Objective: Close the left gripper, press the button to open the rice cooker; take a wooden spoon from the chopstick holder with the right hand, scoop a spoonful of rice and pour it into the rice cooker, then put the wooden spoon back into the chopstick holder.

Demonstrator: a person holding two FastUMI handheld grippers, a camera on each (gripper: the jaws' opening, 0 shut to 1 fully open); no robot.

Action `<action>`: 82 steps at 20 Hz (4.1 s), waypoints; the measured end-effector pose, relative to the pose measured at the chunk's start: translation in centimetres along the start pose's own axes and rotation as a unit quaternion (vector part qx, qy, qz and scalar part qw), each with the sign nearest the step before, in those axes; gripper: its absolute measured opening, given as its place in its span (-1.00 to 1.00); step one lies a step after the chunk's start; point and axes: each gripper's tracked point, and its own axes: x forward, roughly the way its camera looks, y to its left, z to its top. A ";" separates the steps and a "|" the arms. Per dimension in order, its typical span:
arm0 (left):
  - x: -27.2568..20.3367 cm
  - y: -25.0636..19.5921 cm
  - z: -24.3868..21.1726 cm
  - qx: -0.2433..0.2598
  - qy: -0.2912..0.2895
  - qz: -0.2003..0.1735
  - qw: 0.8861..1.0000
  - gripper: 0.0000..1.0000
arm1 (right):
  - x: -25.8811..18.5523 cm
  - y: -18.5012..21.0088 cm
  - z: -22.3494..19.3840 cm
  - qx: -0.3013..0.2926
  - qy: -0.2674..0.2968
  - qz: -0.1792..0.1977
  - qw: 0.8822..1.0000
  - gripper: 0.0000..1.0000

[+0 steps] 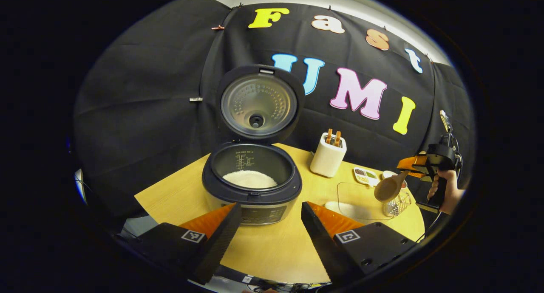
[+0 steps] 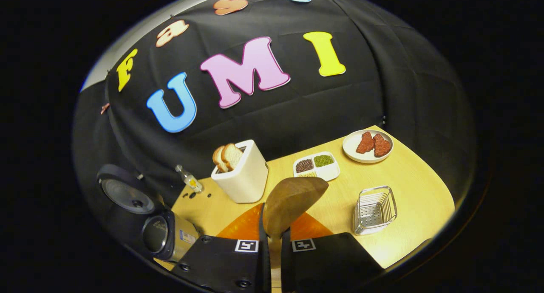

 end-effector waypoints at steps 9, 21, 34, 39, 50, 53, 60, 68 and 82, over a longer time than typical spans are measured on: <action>2.5 1.1 -1.3 -0.019 0.021 -0.011 1.000 0.92 | 4.7 -0.7 -6.3 -0.060 0.014 -0.033 0.998 -0.72; 2.2 3.1 -2.5 -0.027 0.032 -0.019 0.999 0.91 | 4.9 6.4 -10.5 -0.040 0.037 0.005 0.999 -0.72; 2.5 4.6 -1.3 -0.056 0.022 -0.014 0.998 0.91 | 3.5 7.4 -11.2 0.126 0.103 0.025 0.986 -0.72; 2.2 3.7 -0.8 -0.047 0.019 -0.024 0.998 0.91 | 2.5 4.6 -9.3 0.184 0.098 0.015 0.978 -0.72; 1.2 2.9 1.6 -0.038 0.003 -0.036 0.999 0.84 | -0.2 0.1 -4.3 0.341 0.075 0.003 0.937 -0.72; 0.8 2.9 2.5 -0.040 -0.007 -0.040 0.998 0.91 | -0.9 1.2 -2.4 0.377 0.069 0.023 0.923 -0.73; 0.1 4.0 4.4 -0.040 -0.029 -0.038 0.998 0.91 | -1.6 7.8 1.3 0.416 0.069 0.091 0.902 -0.73; -0.8 7.5 5.3 -0.049 -0.048 -0.010 0.998 0.91 | -1.4 18.7 2.2 0.390 0.093 0.162 0.902 -0.73; -1.1 14.2 5.8 -0.087 -0.055 0.037 0.994 0.91 | 1.2 33.7 -2.8 0.127 0.071 0.228 0.963 -0.73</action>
